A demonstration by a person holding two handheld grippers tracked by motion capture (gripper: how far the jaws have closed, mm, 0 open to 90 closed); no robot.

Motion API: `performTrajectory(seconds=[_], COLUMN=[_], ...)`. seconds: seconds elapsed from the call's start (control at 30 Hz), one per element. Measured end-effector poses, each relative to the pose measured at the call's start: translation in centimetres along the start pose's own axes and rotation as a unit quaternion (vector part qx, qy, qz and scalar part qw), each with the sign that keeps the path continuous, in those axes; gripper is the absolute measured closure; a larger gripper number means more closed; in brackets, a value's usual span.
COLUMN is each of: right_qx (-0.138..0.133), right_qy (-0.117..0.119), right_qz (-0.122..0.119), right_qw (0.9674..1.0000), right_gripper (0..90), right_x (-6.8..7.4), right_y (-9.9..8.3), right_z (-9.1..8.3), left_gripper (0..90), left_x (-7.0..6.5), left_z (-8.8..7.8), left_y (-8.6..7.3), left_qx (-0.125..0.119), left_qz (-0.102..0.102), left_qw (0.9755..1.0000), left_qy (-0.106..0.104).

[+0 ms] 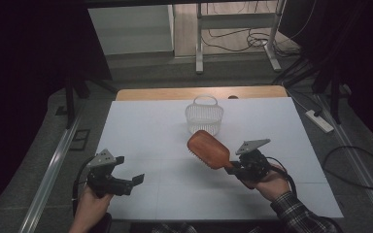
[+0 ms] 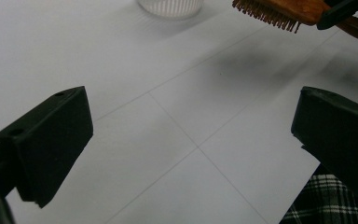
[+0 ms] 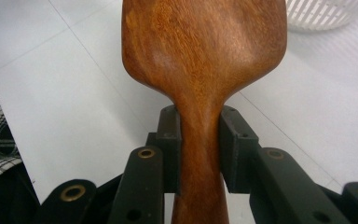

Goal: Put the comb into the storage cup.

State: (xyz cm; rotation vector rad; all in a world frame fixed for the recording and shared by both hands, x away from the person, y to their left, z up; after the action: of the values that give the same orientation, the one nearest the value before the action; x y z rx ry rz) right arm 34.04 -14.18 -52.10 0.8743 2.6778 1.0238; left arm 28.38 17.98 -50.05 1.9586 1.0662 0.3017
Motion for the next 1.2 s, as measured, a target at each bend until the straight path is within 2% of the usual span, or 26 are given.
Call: performTrajectory(seconds=[0.53,0.9,1.2], right_qx=[-0.04,-0.059,-0.07], right_qy=[0.015,0.015,0.014], right_qz=[0.009,0.007,0.01], right_qw=[0.999,0.9981,0.9974], right_gripper=[72.1,72.0,72.0], right_x=[0.3,0.3,0.4], right_y=[1.1,1.6,2.0], right_z=[-1.0,-1.5,-1.8], left_gripper=[0.0,0.0,0.0], left_x=[-1.4,-2.4,-3.1], left_z=[1.9,3.5,4.8], left_y=[3.0,4.6,6.0], left_qx=[-0.014,-0.01,-0.006], left_qz=[-0.006,0.003,0.001], left_qw=[0.999,0.9979,0.9963], left_qy=[-0.042,-0.064,-0.086])
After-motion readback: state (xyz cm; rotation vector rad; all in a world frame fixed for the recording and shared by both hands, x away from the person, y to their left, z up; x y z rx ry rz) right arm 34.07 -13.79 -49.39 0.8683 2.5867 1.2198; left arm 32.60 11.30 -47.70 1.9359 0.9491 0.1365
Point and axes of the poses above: each handheld gripper's, and its own axes: z roughly forward along the jaws, y roughly out of its top, x roughly to its left, the point moved 9 cm from there along z, roughly forward along the jaws, and after that the axes turned 1 degree about y, right-handed, at the moved point
